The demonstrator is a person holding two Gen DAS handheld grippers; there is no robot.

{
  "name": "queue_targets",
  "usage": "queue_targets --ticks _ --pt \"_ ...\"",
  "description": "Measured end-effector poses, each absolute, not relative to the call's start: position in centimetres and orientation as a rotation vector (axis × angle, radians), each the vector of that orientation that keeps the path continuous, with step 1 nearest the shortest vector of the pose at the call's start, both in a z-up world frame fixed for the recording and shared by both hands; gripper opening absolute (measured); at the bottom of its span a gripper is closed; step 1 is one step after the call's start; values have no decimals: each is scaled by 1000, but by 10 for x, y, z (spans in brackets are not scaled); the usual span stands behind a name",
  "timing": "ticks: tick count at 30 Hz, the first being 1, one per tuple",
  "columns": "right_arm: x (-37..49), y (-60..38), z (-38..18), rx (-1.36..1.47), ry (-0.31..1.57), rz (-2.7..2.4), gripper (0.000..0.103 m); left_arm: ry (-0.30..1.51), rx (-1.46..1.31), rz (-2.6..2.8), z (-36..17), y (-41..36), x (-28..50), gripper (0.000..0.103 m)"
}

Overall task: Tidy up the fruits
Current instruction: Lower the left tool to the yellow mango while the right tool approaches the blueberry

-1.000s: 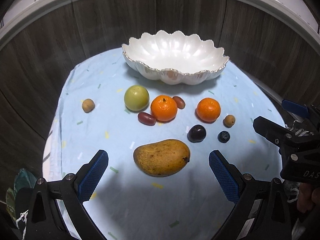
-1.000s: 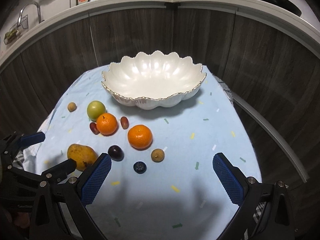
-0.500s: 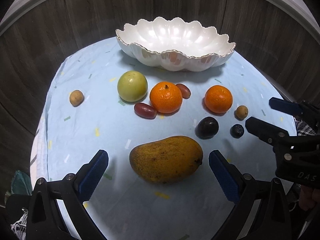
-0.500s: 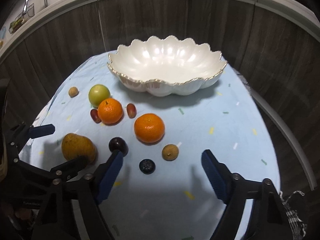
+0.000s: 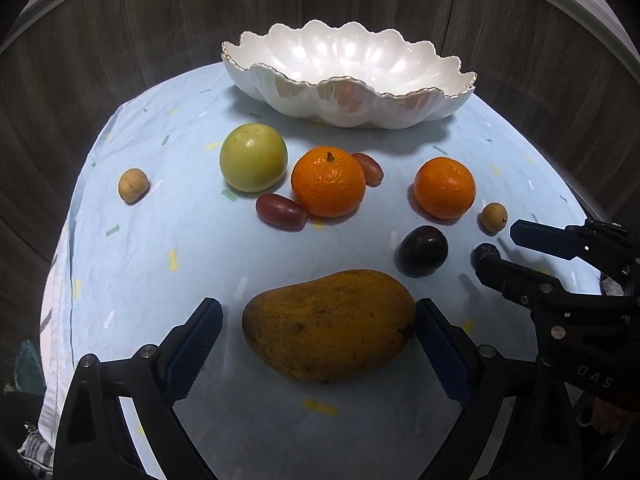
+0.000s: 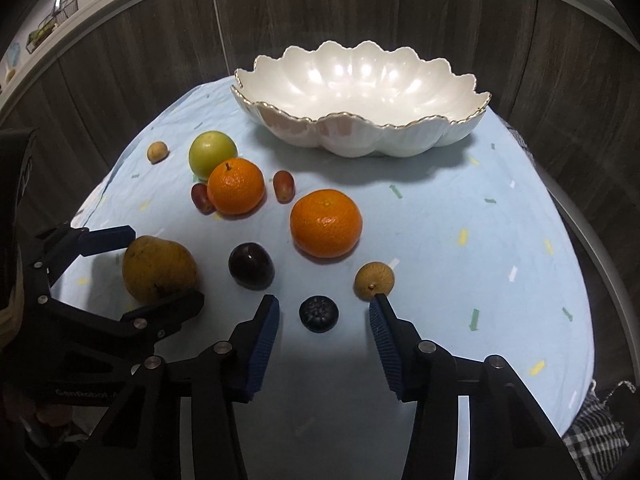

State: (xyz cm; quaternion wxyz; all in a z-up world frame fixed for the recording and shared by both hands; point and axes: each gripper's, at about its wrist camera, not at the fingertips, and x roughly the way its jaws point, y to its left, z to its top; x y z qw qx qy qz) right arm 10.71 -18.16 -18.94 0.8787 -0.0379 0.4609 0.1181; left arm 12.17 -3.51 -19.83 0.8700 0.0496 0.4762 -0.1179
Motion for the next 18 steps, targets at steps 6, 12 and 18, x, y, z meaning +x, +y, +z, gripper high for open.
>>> queue_targets --ticks 6,12,18 --pt "110 -180 -195 -87 967 247 46 990 96 -246 -201 -34 125 94" --pt "112 -177 -200 -102 976 246 37 986 96 -252 -203 -36 125 90" --pt "110 -174 -201 -128 964 252 29 969 119 -270 -202 -40 122 79"
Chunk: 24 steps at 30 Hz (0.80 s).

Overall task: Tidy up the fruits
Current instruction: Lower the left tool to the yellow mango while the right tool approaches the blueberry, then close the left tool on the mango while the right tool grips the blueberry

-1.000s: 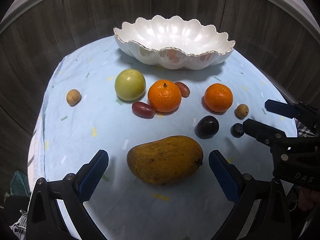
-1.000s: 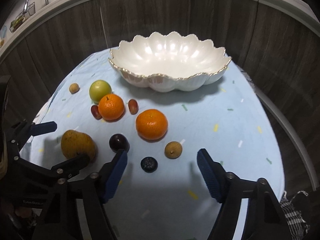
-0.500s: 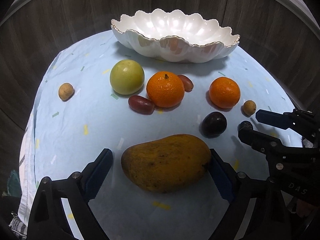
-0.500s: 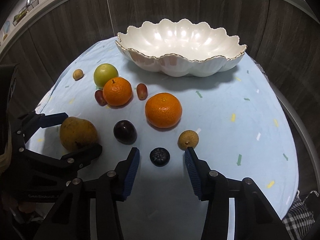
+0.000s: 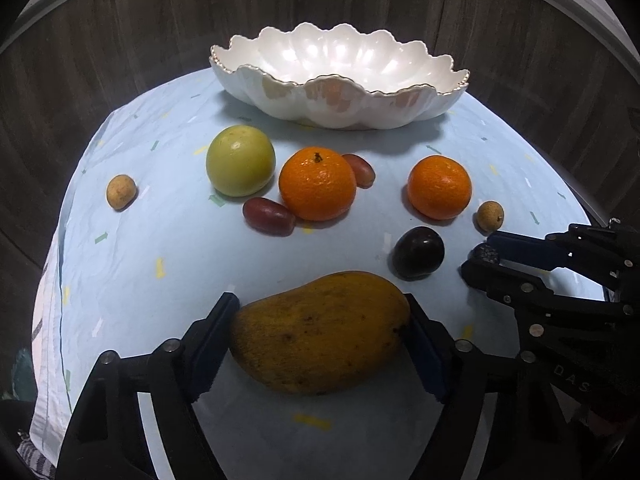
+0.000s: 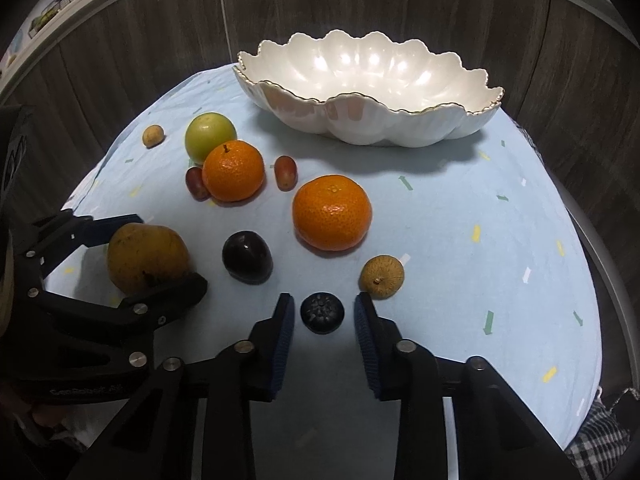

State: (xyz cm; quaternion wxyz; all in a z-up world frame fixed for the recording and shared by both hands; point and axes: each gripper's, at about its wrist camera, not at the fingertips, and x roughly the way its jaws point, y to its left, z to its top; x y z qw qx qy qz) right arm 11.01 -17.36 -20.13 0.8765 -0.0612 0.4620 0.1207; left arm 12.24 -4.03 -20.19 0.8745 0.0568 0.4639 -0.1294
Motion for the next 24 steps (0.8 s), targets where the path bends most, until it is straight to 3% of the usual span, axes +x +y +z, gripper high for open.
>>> queue_targets --ticks 10,24 --pt "110 -175 -200 -122 964 254 21 957 131 -263 -200 -42 120 78" --pt "100 -180 -183 -106 930 247 21 923 101 -224 -181 -36 107 77"
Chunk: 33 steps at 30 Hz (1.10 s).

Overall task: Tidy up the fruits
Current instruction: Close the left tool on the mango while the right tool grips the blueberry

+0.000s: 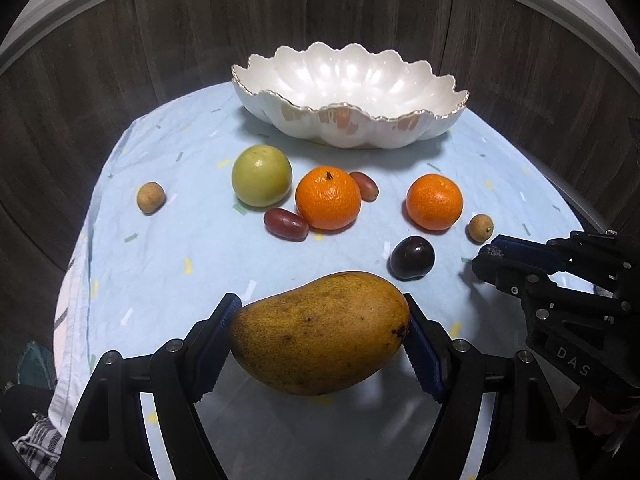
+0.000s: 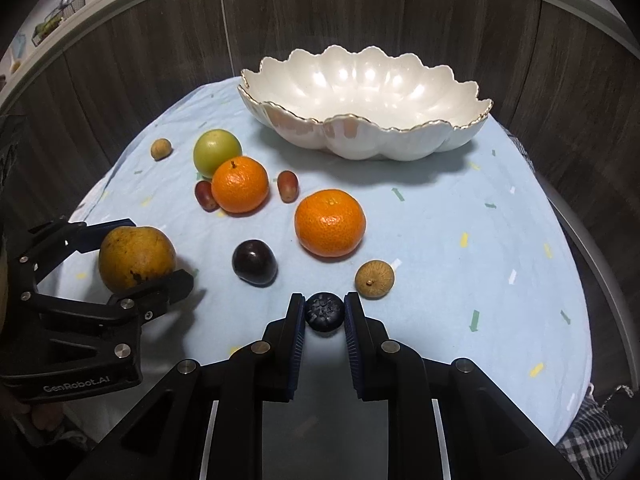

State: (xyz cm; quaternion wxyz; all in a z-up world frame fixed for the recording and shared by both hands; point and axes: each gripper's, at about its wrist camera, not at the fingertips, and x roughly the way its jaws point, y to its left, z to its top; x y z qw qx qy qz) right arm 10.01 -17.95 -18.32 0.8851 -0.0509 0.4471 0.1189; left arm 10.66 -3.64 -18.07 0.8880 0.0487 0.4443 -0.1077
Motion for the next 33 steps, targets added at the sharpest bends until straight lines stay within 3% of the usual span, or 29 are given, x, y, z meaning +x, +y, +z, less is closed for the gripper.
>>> queue_targets --ticks 33 --pt "119 -205 -110 -11 829 201 21 849 84 -226 -104 -50 128 77"
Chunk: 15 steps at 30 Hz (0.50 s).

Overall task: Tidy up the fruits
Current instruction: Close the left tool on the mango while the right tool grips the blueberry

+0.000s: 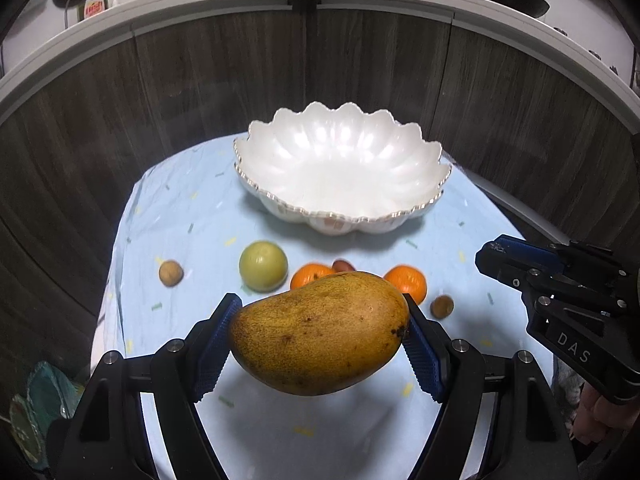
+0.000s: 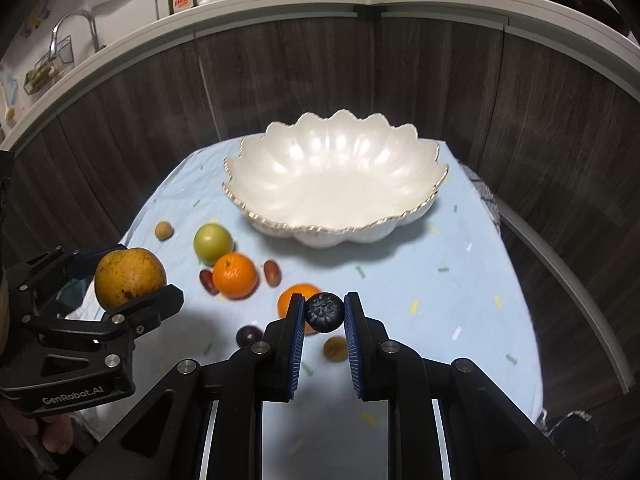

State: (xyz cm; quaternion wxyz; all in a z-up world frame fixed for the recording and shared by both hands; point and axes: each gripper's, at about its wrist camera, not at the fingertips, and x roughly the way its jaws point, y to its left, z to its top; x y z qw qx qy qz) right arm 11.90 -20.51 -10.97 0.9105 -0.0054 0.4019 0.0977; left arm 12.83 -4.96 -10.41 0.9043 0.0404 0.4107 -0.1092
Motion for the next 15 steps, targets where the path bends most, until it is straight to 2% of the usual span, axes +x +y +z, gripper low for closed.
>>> queue_targets --ticks 15 --pt "168 -219 -73 -7 758 186 21 804 84 -256 -72 -61 180 77"
